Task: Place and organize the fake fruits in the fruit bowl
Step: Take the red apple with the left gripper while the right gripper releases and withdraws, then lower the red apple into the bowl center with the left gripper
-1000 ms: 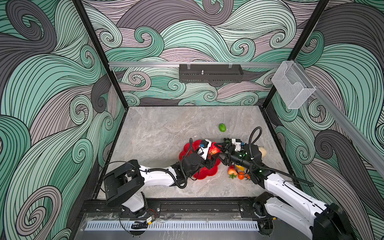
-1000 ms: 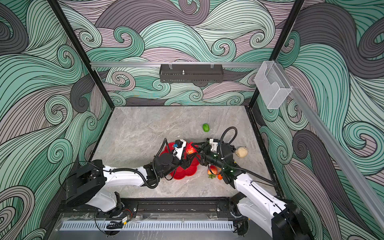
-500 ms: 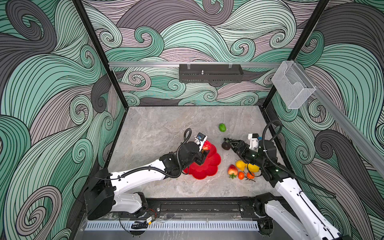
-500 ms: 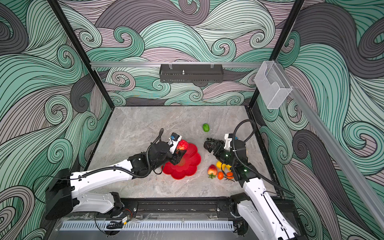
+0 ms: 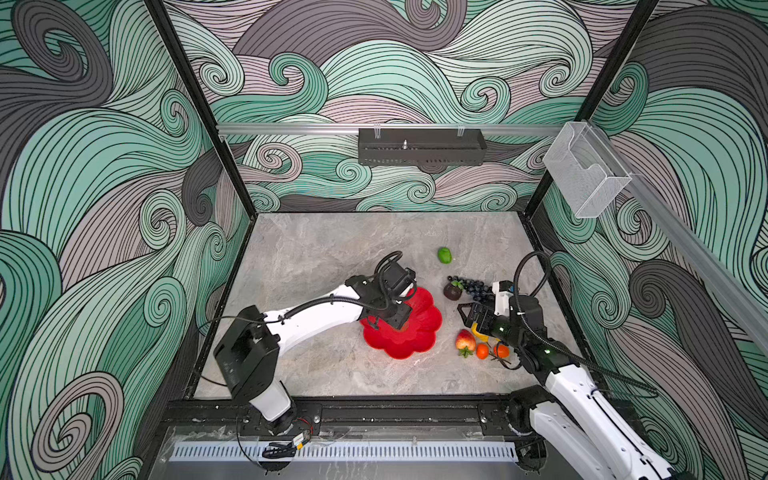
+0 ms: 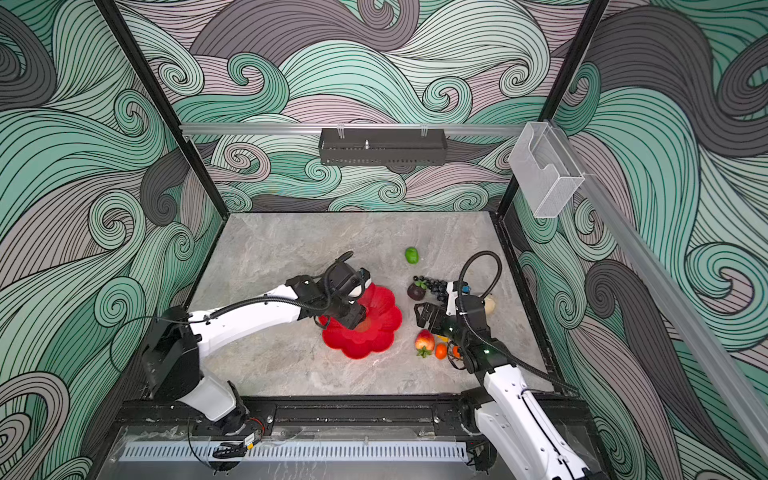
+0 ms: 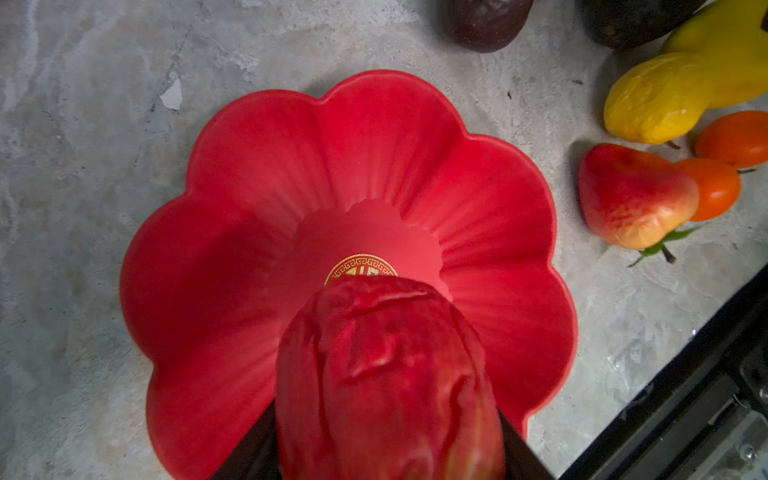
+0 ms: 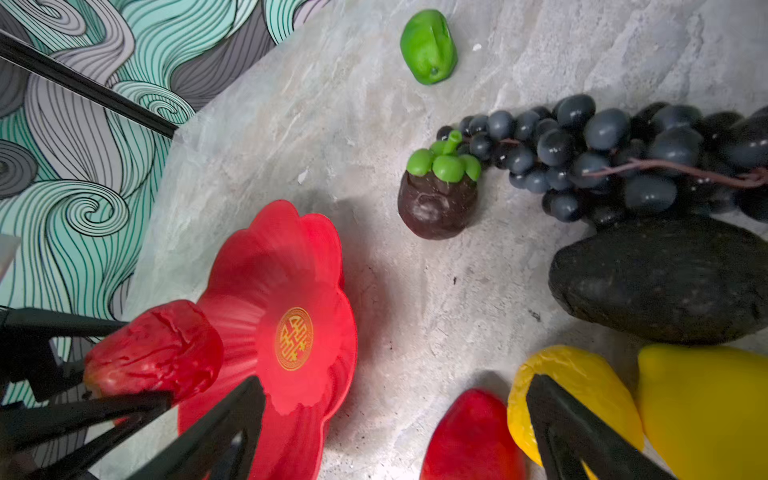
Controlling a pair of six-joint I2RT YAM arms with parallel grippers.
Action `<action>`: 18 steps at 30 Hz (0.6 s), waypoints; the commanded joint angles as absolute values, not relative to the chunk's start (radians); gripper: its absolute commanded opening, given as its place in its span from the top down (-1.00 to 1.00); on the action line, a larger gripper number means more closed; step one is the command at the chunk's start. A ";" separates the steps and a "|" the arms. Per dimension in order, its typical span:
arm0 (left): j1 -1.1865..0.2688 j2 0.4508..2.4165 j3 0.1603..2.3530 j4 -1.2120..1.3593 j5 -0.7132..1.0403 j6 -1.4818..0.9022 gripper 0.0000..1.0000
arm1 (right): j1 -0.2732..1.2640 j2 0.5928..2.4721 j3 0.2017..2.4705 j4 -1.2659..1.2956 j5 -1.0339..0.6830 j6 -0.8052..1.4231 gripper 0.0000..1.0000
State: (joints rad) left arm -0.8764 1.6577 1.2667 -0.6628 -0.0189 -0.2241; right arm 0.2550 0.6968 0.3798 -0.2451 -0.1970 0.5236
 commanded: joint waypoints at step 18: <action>-0.846 1.952 1.519 -0.969 0.065 -0.198 -0.13 | 0.356 0.600 0.217 0.003 -0.073 0.503 -0.98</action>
